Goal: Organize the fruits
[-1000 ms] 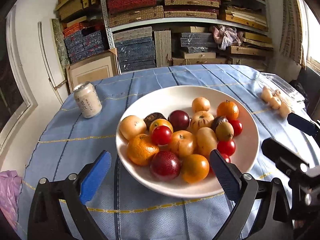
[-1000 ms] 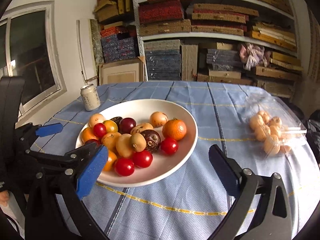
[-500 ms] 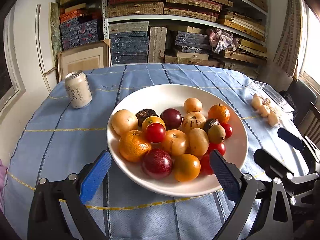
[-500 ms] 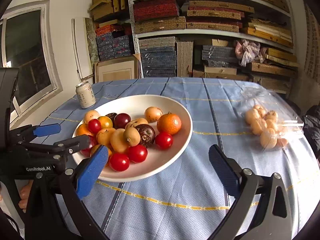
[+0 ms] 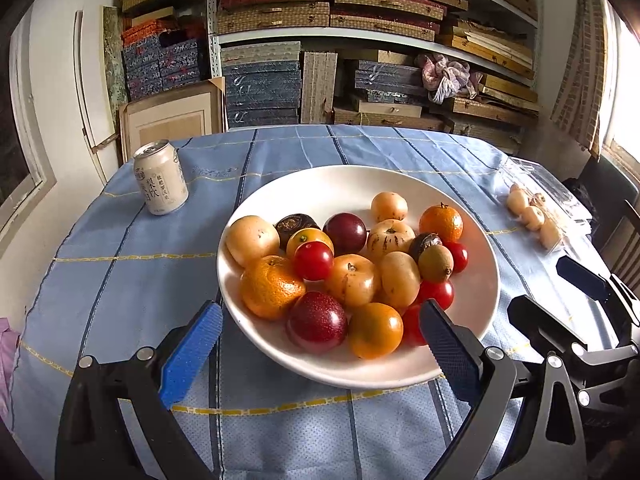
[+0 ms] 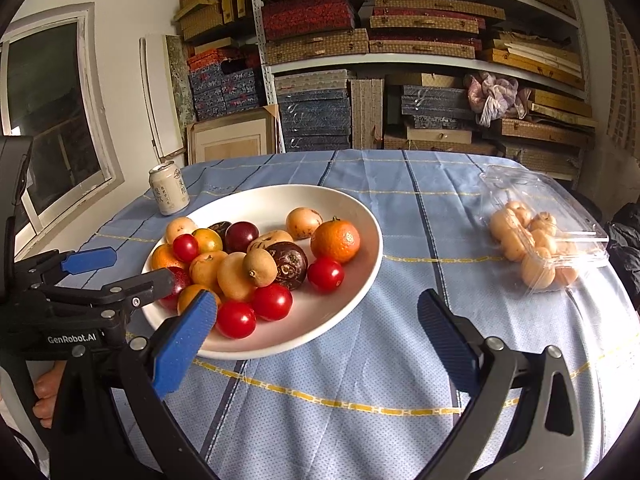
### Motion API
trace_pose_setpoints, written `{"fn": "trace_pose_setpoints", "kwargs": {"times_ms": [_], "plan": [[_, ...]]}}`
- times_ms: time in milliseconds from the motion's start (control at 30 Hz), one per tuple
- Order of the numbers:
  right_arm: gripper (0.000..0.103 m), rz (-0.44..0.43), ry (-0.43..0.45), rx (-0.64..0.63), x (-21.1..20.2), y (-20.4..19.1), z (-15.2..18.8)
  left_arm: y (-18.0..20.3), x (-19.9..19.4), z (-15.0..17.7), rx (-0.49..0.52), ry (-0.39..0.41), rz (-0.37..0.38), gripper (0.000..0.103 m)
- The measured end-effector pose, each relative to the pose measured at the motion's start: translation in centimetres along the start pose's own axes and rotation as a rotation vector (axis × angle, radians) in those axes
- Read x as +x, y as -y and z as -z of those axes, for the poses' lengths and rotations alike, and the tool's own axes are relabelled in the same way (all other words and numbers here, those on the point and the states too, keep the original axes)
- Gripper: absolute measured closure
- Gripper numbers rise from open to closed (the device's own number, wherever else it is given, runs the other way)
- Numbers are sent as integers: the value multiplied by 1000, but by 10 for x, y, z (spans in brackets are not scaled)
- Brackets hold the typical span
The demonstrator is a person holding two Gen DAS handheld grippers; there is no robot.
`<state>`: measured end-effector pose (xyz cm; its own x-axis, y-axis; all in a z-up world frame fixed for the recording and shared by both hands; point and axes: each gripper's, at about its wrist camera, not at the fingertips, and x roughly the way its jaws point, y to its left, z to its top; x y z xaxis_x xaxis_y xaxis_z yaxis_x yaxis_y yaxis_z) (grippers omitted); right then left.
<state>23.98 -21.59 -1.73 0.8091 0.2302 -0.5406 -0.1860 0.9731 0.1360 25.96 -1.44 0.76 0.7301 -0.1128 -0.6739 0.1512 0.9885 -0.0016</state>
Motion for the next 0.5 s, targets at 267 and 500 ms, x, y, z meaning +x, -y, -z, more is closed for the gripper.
{"fn": "trace_pose_setpoints", "kwargs": {"times_ms": [267,500], "plan": [[4,-4,-12,-3,3,0,0,3,-1,2,3,-1,4,4],[4,-14,-21,16,5,3,1,5,-8,4,10,32,-23,4]]}}
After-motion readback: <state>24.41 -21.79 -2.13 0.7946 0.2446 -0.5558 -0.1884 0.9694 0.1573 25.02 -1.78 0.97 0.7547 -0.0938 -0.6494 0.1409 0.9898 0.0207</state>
